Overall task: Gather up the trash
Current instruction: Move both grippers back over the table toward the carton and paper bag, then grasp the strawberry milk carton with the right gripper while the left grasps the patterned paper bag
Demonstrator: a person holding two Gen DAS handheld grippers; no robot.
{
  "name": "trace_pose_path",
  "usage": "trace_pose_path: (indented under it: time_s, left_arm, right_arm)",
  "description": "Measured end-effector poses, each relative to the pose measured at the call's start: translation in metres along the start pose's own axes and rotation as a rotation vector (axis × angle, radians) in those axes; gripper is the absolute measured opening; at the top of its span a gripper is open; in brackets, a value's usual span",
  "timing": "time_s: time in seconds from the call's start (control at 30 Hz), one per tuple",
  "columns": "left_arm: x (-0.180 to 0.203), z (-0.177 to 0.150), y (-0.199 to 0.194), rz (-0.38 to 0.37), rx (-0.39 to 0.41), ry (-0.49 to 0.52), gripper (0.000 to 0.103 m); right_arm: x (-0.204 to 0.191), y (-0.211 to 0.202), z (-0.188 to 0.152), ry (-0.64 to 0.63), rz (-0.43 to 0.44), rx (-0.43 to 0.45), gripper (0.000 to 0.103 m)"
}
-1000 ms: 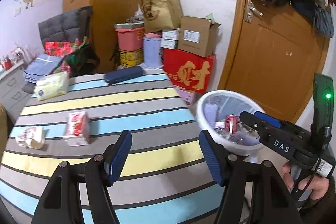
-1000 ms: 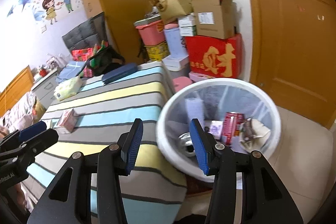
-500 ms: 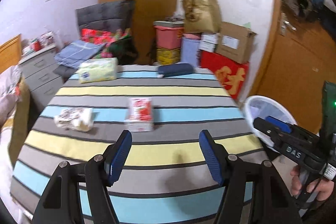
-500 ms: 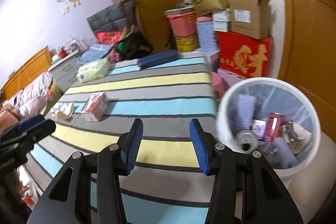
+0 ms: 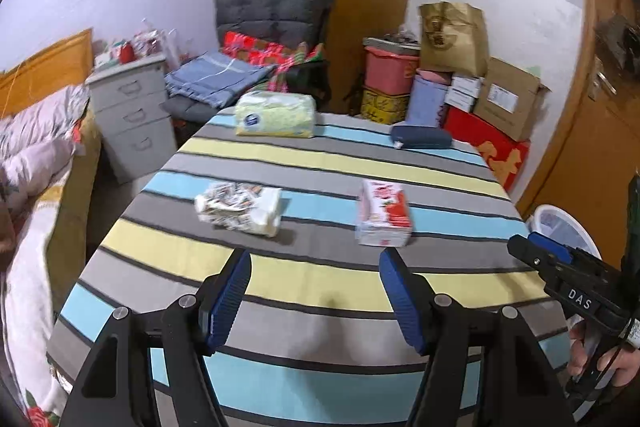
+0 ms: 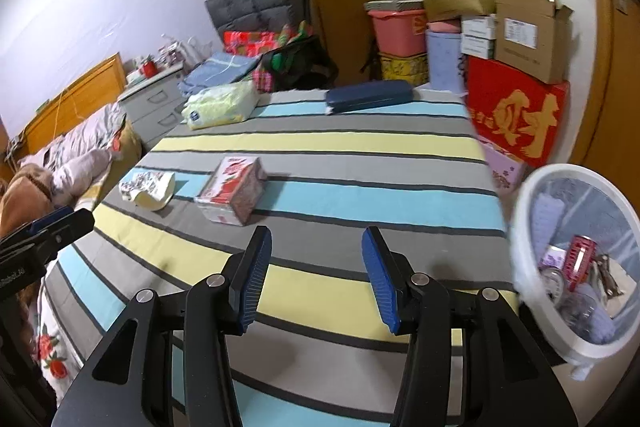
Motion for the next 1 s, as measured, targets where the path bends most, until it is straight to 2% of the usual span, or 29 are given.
trace_pose_path:
  time_s: [0.07,0.17,0.27,0.4,0.5,0.6,0.67,0.77,0.87,1.0]
  left_arm:
    - [-0.012,-0.001,0.004,0.013,-0.008,-0.022,0.066]
    - [-0.027,-0.003,0.012,0.037,-0.027,-0.023,0.067]
    - [-0.043,0.001,0.023,0.036,-0.035,-0.069,0.068]
    - [-0.059,0.005,0.039,0.077,-0.047,-0.081,0.070]
    - [-0.068,0.008,0.055,0.060,-0.065,-0.130,0.073]
    - [-0.078,0.009,0.069,0.087,-0.079,-0.150,0.073]
    - [-0.080,0.012,0.077,0.061,-0.069,-0.185,0.073]
    - [-0.087,0.008,0.092,0.091,-0.105,-0.198,0.073]
    - [-0.089,0.002,0.105,0.064,-0.130,-0.239,0.073]
    - [-0.092,-0.005,0.118,0.088,-0.146,-0.237,0.073]
  right_arm:
    - [-0.008,0.006,0.001,-0.004,0.012,-0.004,0.051]
    - [-0.022,0.016,0.003,-0.004,0.035,-0.012,0.060]
    - [-0.035,0.029,0.005,-0.016,0.050,-0.027,0.060]
    - [-0.047,0.048,0.003,-0.015,0.053,-0.053,0.061]
    - [-0.057,0.062,0.002,-0.034,0.052,-0.066,0.061]
    - [-0.061,0.071,0.002,-0.028,0.052,-0.082,0.061]
    - [-0.065,0.077,0.003,-0.033,0.044,-0.083,0.061]
    - [-0.070,0.085,0.002,-0.050,0.040,-0.090,0.061]
    - [-0.074,0.094,-0.002,-0.074,0.030,-0.109,0.062]
    - [-0.074,0.098,0.001,-0.106,0.009,-0.105,0.062]
Point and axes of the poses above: each gripper's, at about its wrist camera, not at the fingertips, and y roughly the way its jaws point, x to its right, z to its top, the point moved 7 cm from there along y, roughly the way its jaws point, and after that the axes turned 15 degrees about x, right-handed, at the moved point
